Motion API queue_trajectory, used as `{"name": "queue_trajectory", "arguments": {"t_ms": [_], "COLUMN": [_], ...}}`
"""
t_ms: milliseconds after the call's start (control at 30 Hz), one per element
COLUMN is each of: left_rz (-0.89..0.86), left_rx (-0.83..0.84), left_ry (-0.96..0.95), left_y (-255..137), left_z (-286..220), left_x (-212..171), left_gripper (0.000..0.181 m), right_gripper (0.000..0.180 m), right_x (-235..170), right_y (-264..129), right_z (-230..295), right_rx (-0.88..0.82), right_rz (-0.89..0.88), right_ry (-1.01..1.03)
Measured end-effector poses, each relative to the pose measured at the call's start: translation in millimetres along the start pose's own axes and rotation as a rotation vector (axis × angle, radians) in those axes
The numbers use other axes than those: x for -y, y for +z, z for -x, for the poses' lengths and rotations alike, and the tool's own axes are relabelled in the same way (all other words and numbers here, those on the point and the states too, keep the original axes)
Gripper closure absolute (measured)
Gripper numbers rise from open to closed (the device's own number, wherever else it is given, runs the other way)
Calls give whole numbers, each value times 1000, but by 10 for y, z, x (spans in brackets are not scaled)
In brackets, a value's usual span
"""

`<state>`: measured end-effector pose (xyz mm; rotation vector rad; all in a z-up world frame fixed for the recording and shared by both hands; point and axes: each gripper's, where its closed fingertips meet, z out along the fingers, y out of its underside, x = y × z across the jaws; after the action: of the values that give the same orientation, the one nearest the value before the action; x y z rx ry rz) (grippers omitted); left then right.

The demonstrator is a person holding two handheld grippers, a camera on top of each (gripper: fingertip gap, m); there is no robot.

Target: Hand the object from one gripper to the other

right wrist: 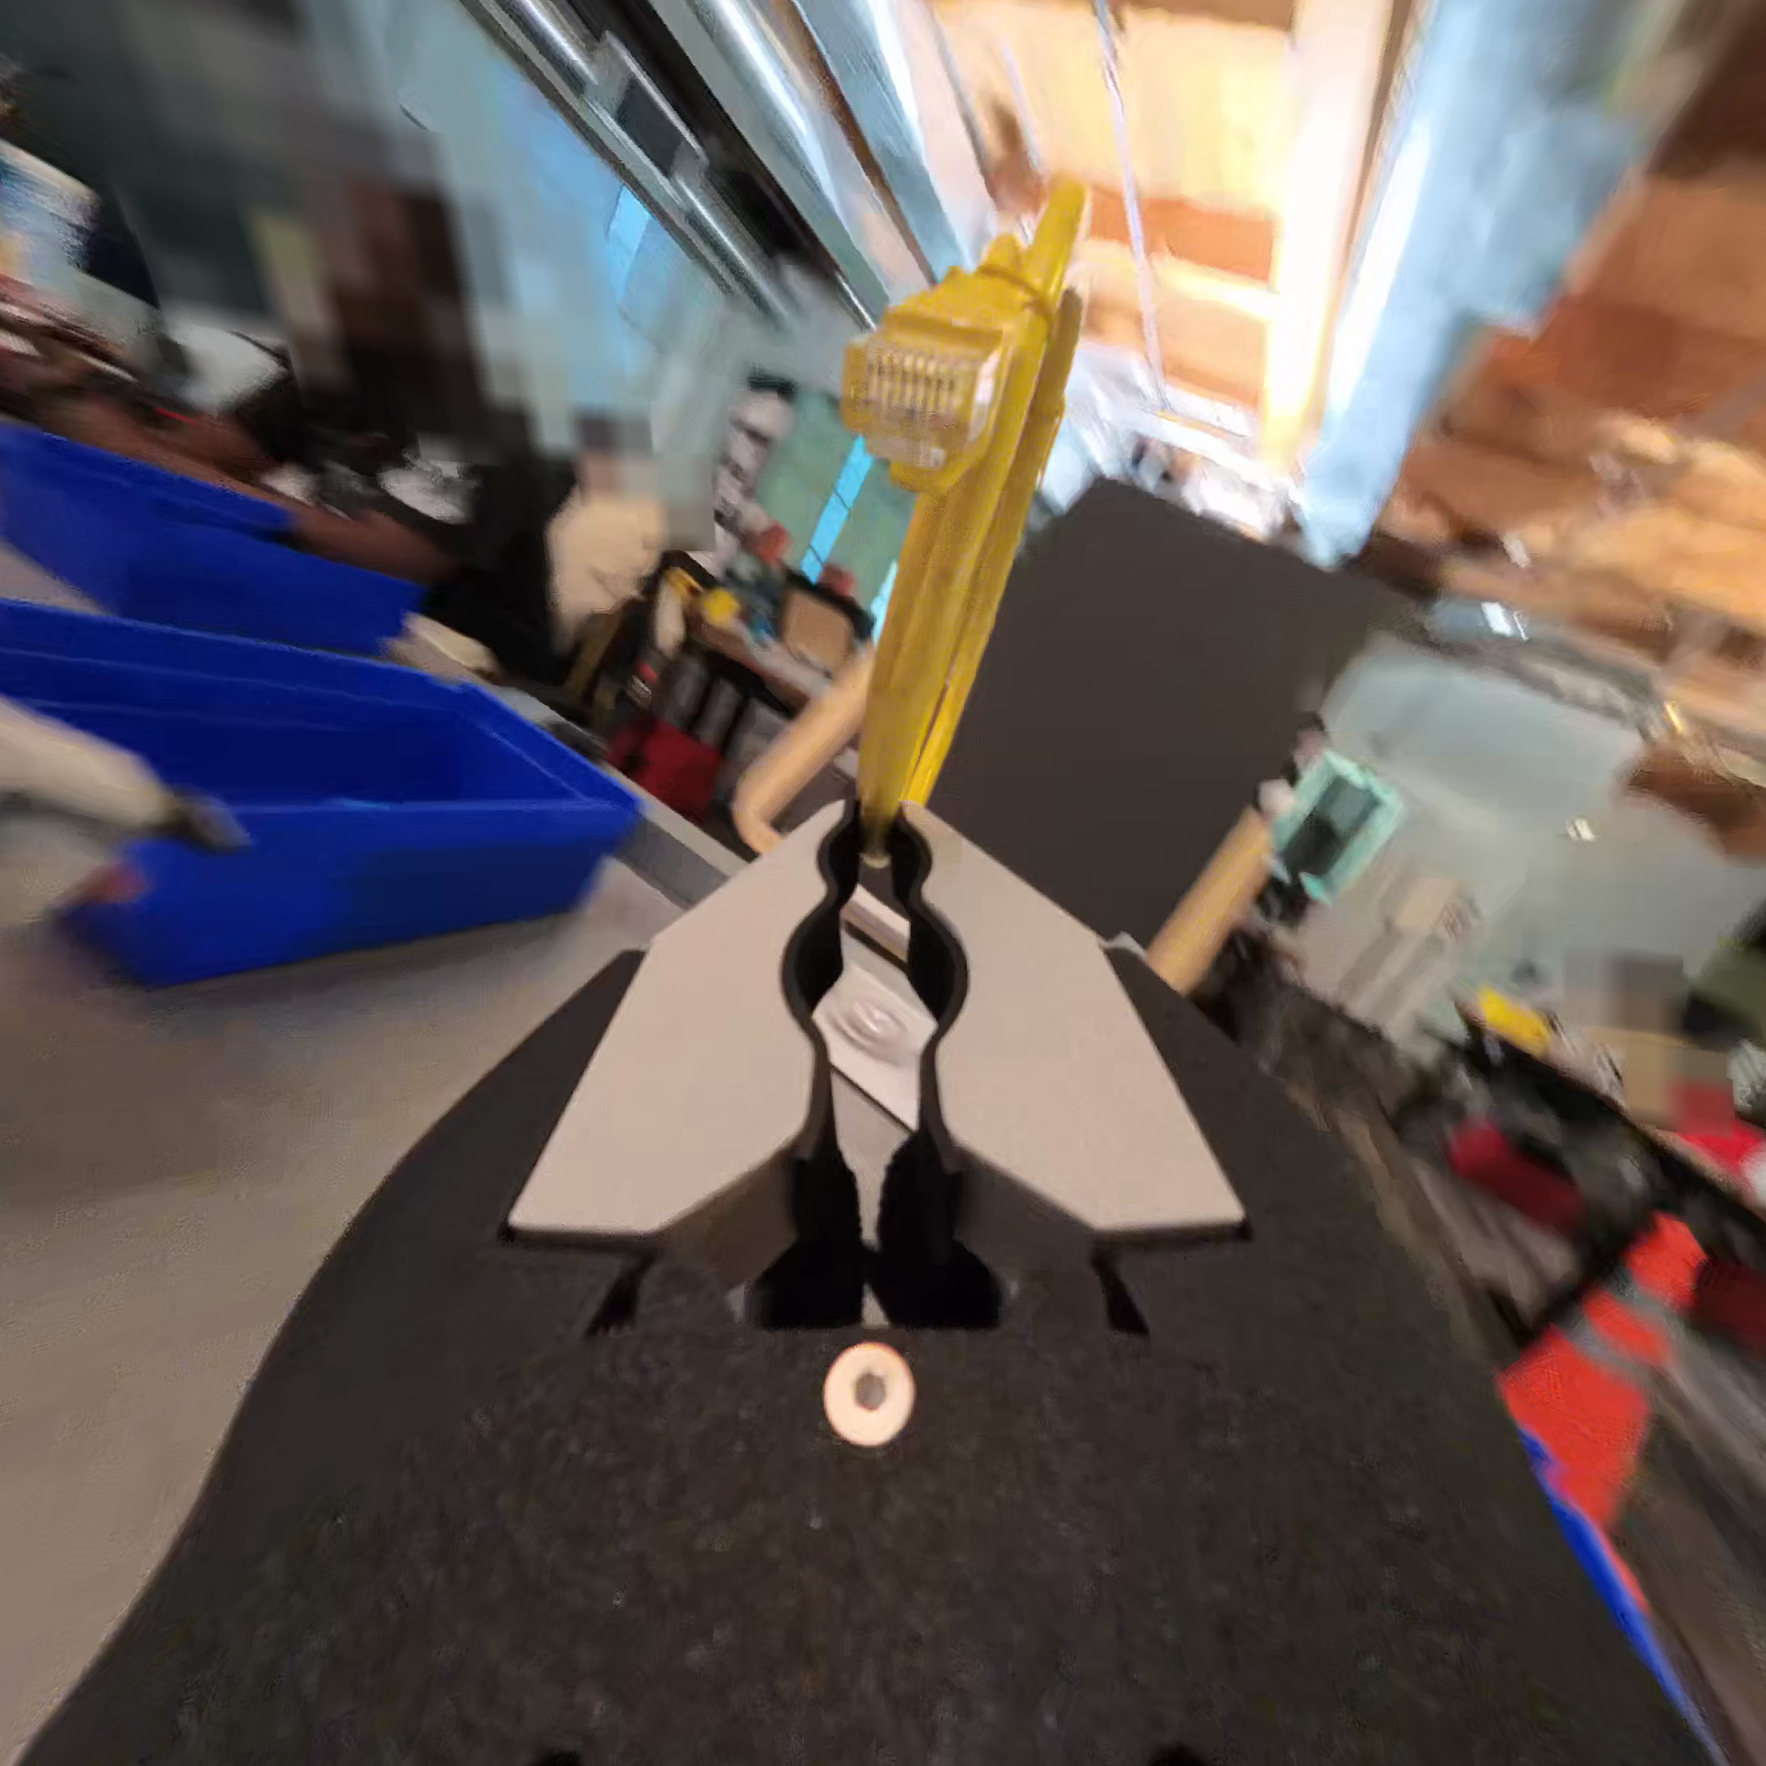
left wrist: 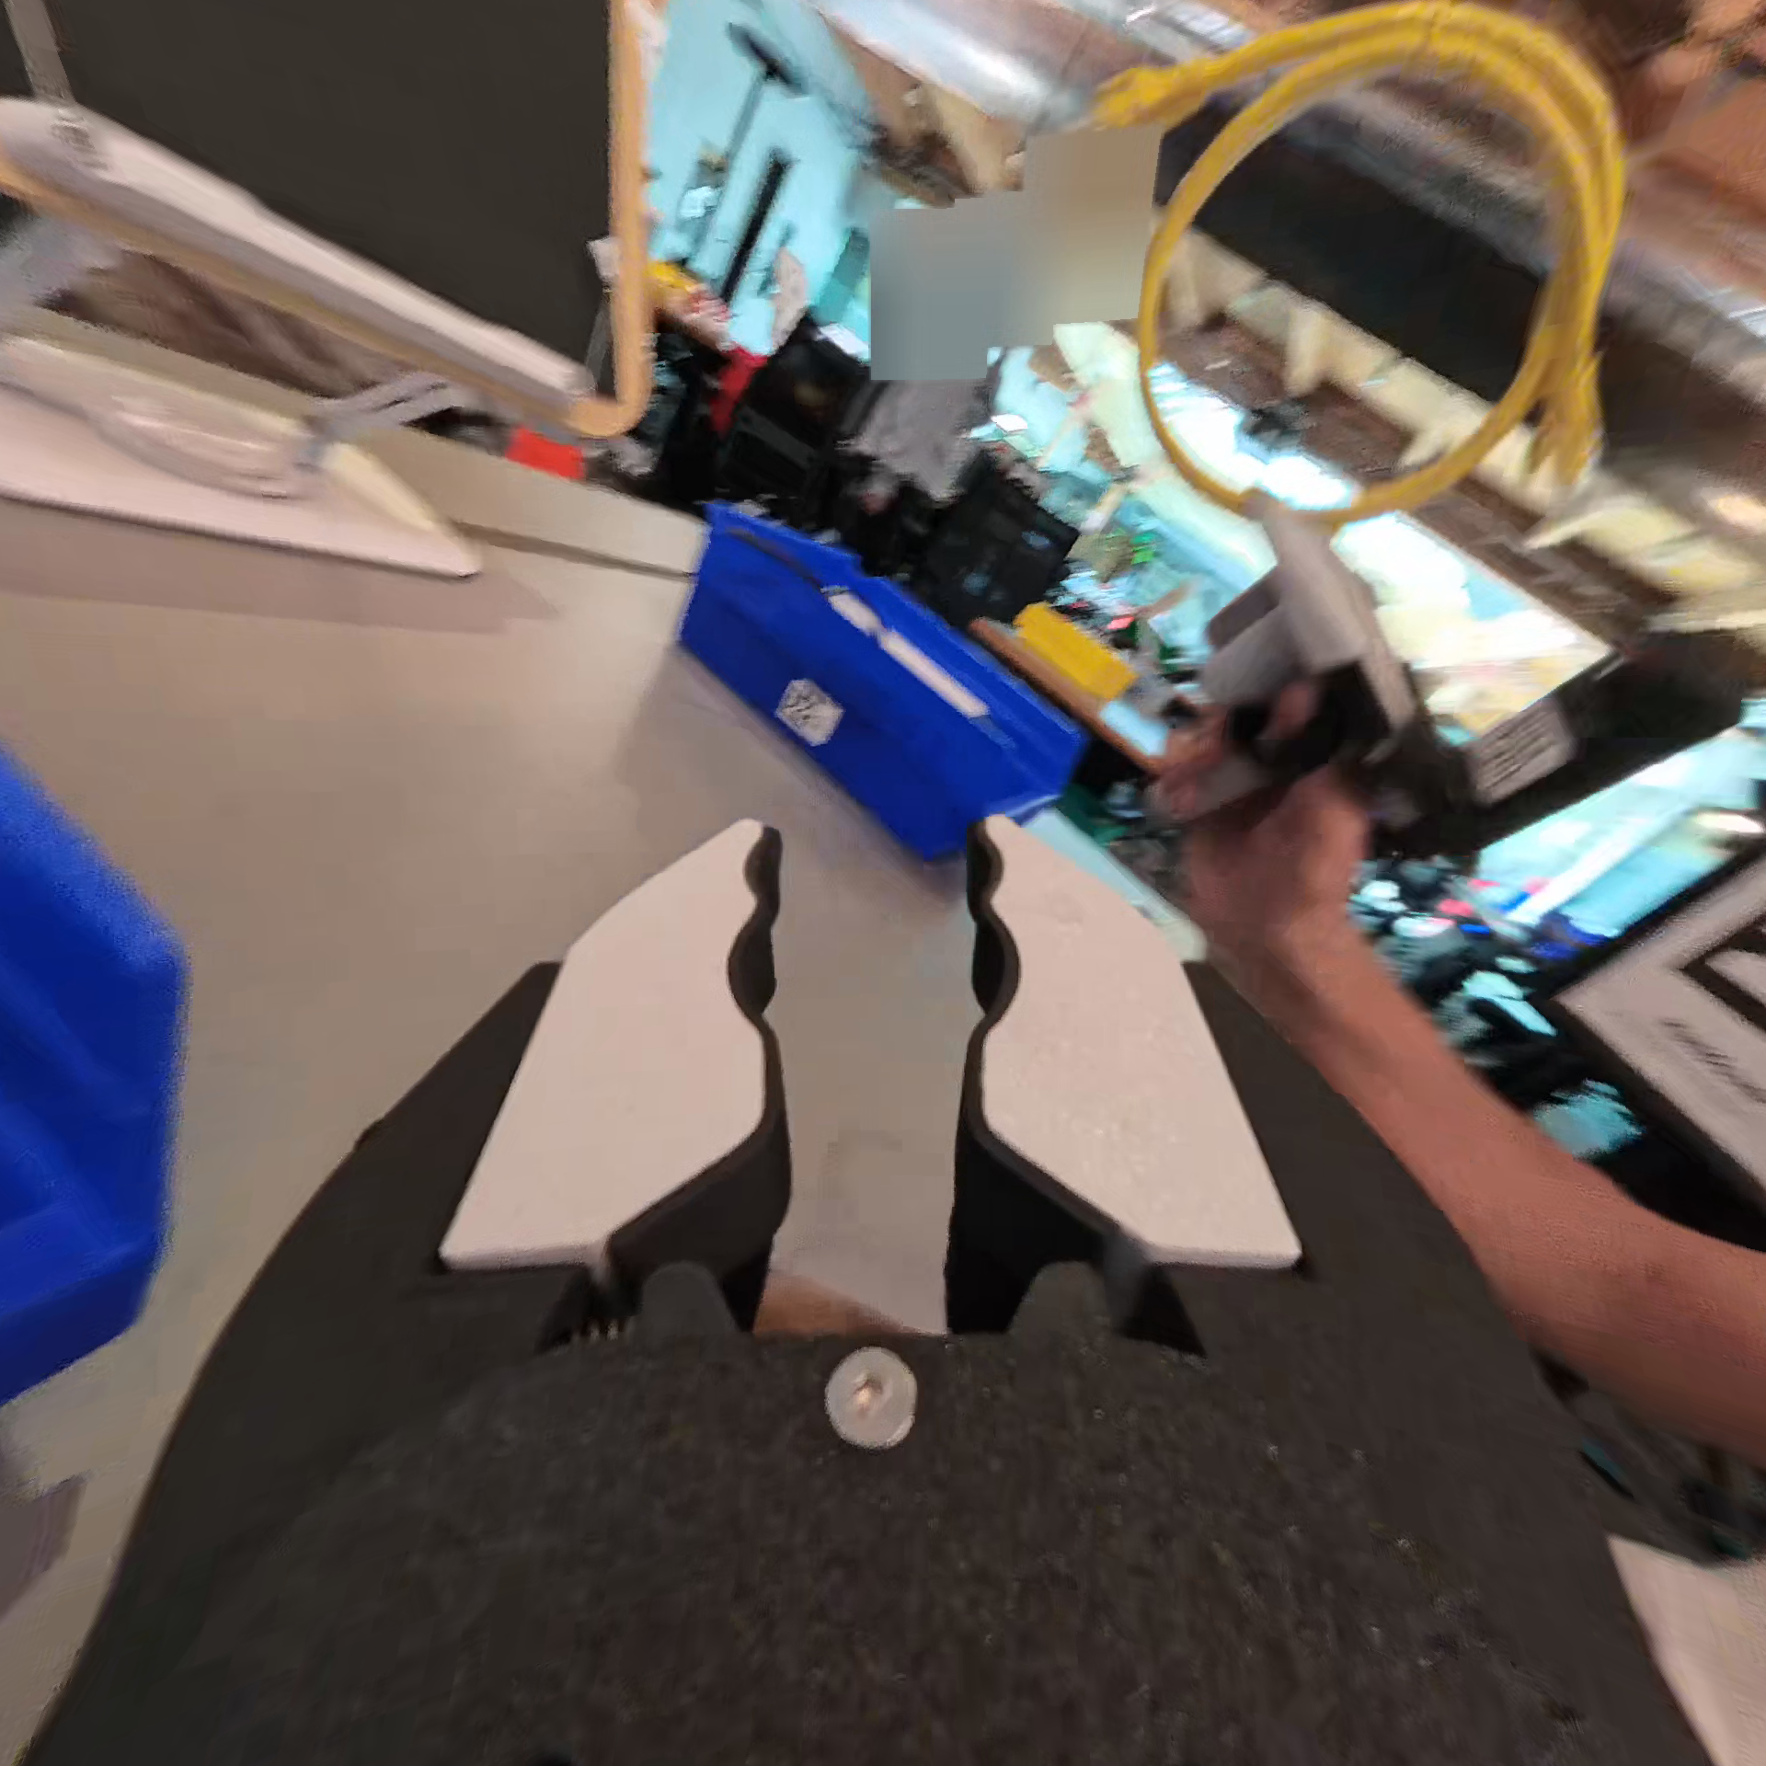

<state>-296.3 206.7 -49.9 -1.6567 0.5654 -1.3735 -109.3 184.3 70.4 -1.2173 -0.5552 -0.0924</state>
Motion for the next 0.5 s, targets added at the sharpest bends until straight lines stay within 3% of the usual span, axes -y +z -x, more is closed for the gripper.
{"name": "queue_trajectory", "arguments": {"t_ms": [67,167,233,333,400,433,500], "left_rz": [79,233,312,378,401,416,451], "left_rx": [163,281,279,262,261,262,270], "left_ry": [-12,-22,-14,42,90,109,141], "left_y": [15,36,64,67,37,12,-53], "left_z": [260,404,344,203,123,88,41], "left_x": [-169,-486,-656,-856,-965,-1024,-1139], "left_gripper": [143,139,133,128,128,128,128], "right_gripper": [174,174,174,173,172,171,171], "right_x": [-361,-1208,-1717,-2120,-2325,-2470,-2703], "right_y": [-2,-121,-173,-124,-111,-136,-227], "right_z": [-704,-1411,-1530,-1692,-1745,-1679,-1620], "right_rx": [-91,-157,-102,-74,-62,-57,-74], "right_rz": [180,473,605,521,525,626,816], "right_ry": [83,309,629,1121,1281,1340,1245]}}
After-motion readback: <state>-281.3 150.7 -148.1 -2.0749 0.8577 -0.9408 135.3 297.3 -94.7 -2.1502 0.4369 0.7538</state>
